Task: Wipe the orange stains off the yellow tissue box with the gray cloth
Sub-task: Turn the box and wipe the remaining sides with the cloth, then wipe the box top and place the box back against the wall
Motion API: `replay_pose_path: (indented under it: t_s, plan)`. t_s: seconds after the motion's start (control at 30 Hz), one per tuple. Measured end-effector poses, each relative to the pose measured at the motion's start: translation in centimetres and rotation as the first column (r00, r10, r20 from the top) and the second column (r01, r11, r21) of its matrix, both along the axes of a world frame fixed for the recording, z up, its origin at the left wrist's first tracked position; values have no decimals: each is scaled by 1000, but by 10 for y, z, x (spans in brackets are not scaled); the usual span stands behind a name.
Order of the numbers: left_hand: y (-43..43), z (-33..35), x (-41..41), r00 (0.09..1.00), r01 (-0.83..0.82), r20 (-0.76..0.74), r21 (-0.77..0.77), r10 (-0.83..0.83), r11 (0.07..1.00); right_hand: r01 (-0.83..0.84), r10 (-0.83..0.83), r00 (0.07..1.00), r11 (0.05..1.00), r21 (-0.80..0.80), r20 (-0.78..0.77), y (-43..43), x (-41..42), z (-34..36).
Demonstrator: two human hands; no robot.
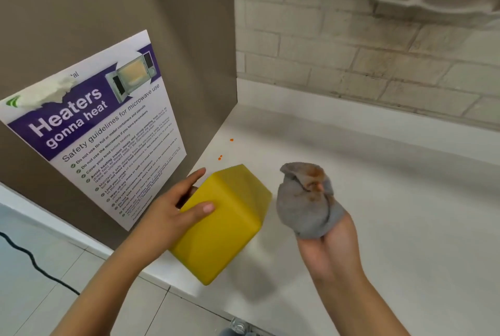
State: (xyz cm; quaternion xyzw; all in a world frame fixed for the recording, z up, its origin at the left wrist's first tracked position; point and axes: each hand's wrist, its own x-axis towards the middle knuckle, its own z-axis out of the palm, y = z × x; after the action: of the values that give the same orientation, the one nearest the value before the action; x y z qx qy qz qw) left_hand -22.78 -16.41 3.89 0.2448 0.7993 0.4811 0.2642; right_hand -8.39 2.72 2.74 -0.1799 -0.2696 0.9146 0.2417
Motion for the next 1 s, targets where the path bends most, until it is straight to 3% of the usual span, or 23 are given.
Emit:
replay_pose_path:
  t_s: [0.27,0.4,0.7,0.87,0.93,1.0]
  plan:
    - [-47,-37,-15,960,258,113,9,-257,966,45,-34,995,993,-112,93,28,-4,-29]
    - [-55,-50,-13,943,319,128,-81,-308,944,-14,28,994,991,-133,109,35,-7,-32]
    - [-41,-66,15,861,407,-198,-283,-468,868,97,-60,980,975,-198,188,42,-16,-52]
    - [-36,-84,32,718,379,-478,-342,-506,860,99,-36,960,971,-217,277,35,-5,-65]
    - [-35,-83,34,695,380,-504,-348,-513,857,105,-37,934,979,-173,355,34,2,-71]
    - [-36,-79,36,732,400,-440,-342,-521,850,112,-44,944,975,-193,327,36,9,-76]
